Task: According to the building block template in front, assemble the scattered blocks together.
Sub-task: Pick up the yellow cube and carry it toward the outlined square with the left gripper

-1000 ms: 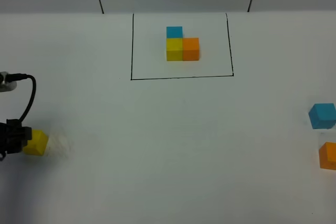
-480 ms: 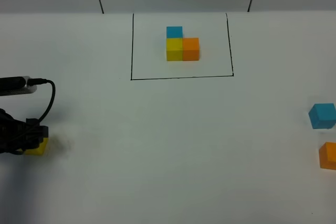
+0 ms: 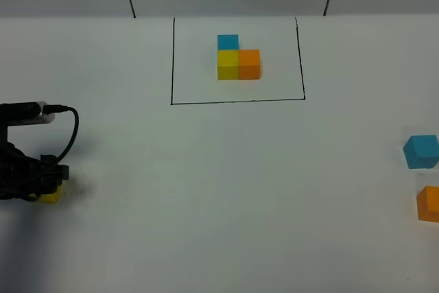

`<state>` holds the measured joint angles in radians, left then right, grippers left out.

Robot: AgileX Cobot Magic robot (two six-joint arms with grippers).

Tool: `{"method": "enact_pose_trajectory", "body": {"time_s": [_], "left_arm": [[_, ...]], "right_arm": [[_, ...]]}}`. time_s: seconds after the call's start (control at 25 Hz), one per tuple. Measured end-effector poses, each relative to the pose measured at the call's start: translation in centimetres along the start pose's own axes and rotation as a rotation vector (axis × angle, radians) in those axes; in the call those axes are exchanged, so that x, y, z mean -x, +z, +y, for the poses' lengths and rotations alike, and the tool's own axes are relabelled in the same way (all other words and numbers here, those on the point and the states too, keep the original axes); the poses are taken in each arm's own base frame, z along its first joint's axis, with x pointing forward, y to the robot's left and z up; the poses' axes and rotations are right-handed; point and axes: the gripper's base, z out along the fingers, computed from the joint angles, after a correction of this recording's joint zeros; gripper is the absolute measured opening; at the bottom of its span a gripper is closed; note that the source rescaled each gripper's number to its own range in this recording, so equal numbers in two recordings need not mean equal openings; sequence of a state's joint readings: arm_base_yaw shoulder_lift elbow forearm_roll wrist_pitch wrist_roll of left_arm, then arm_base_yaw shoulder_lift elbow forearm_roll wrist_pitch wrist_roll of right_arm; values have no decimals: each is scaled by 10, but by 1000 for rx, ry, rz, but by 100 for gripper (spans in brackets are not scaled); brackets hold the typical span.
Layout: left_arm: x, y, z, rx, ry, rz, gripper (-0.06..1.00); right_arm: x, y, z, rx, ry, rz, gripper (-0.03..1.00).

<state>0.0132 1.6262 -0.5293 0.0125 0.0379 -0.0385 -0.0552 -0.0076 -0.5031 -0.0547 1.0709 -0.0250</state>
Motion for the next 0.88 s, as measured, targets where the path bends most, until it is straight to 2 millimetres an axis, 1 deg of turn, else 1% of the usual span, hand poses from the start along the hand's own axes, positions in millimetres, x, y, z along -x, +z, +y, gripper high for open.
{"method": "enact_pose_trajectory", "body": {"time_s": [0.2,0.32,0.36,0.44,0.48,0.56,0.88], "left_arm": [[-3,14,0,0,4,24,89],[-1,16,0,-1,6,2,85],[-1,16,-1,-2,8,-2,82],[0,17,-2,-4,11,-6,73],[0,17,-3,-6,13,-5,68],[0,17,-5,-11,6,-7,54],[0,17,-9,-17,10,1,54]], "right_arm": [[0,0,0,0,0,0,0],[0,0,0,0,0,0,0],[0,0,0,0,0,0,0],[0,0,0,0,0,0,0],[0,0,0,0,0,0,0],[0,0,0,0,0,0,0],[0,0,0,0,0,0,0]]}}
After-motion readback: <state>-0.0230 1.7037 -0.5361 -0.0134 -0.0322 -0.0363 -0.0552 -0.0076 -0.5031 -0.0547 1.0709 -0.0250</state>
